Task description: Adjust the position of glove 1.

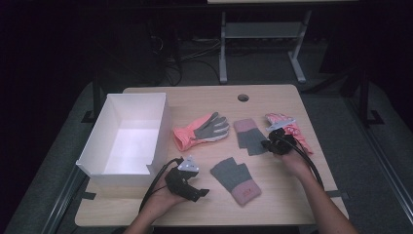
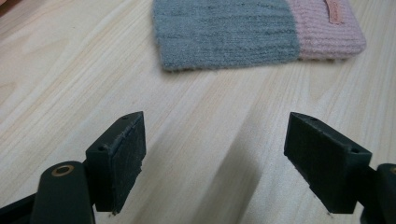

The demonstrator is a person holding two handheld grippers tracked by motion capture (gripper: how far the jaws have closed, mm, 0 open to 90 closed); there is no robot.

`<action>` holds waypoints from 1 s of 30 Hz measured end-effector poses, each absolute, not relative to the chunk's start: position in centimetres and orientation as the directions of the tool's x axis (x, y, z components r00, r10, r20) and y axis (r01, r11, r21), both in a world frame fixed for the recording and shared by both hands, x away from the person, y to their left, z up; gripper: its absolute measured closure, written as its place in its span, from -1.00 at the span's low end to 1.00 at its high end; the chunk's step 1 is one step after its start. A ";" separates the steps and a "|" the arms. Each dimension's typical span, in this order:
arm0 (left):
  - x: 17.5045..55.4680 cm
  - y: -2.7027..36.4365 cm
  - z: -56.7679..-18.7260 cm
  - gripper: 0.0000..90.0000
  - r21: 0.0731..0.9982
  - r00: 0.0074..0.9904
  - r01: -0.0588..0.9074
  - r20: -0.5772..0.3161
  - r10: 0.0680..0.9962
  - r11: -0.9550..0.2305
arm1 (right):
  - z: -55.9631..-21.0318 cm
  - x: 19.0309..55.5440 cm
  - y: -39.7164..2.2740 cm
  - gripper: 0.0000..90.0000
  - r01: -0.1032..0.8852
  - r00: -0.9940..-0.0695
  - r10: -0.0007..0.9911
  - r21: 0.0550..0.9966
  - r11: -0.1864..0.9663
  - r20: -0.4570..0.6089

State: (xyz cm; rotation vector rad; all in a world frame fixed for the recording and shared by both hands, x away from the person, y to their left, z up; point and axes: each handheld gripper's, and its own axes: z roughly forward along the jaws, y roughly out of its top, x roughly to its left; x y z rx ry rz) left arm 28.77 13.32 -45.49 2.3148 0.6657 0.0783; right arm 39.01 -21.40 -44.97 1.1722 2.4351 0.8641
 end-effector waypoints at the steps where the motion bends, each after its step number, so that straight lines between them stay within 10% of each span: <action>1: 28.8 13.3 -45.5 -0.55 0.656 0.865 0.440 -0.129 0.484 -0.612 | -45.0 39.0 -21.4 1.00 0.602 -0.621 0.784 0.635 0.485 -0.011; 30: 28.8 13.4 -45.3 -0.55 0.657 0.871 0.435 -0.134 0.473 -0.616 | -45.3 30.8 -23.4 1.00 0.597 -0.681 0.732 0.572 0.563 -0.011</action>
